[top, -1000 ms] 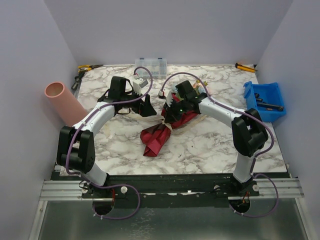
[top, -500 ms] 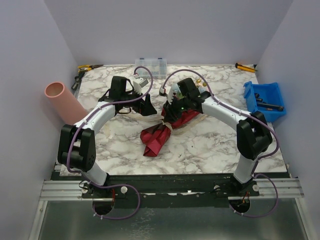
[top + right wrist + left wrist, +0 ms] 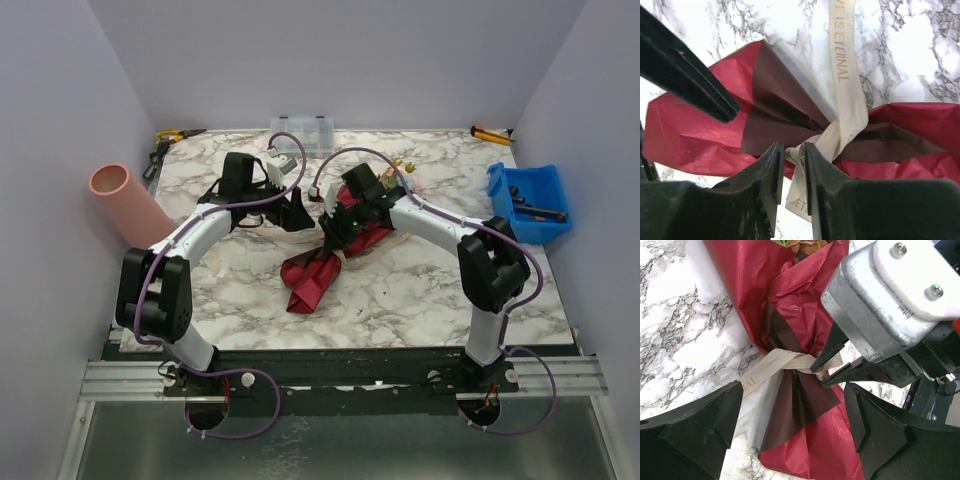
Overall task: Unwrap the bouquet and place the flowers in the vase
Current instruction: Untie the ribbon from the wrapping paper.
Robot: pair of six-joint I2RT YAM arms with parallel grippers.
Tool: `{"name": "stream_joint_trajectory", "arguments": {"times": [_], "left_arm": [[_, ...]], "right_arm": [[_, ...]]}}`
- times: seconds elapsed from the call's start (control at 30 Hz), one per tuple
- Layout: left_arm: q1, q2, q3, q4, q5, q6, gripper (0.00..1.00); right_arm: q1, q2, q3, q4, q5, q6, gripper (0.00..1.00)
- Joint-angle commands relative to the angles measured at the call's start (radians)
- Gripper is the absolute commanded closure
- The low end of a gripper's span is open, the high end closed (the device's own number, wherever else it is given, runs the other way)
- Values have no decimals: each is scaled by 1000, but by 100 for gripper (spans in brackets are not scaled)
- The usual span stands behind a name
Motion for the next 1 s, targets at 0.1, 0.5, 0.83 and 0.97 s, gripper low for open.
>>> {"name": "stream_joint_trajectory", "arguments": {"times": [0.1,0.5,0.83,0.97], "left_arm": [[-15,26,-17,22,6,5,11],[-57,63,-178,326,112,76,28],[-75,83,-234,461,110,132,57],[-102,97,-231,482,109,146,69]], "right_arm": [[2,-26,1,40,69,4,97],[0,-115,-63,146,60,38,99],[-10,-131,-75,163,67,32,100],[-11,-129,-74,170,68,40,99]]}}
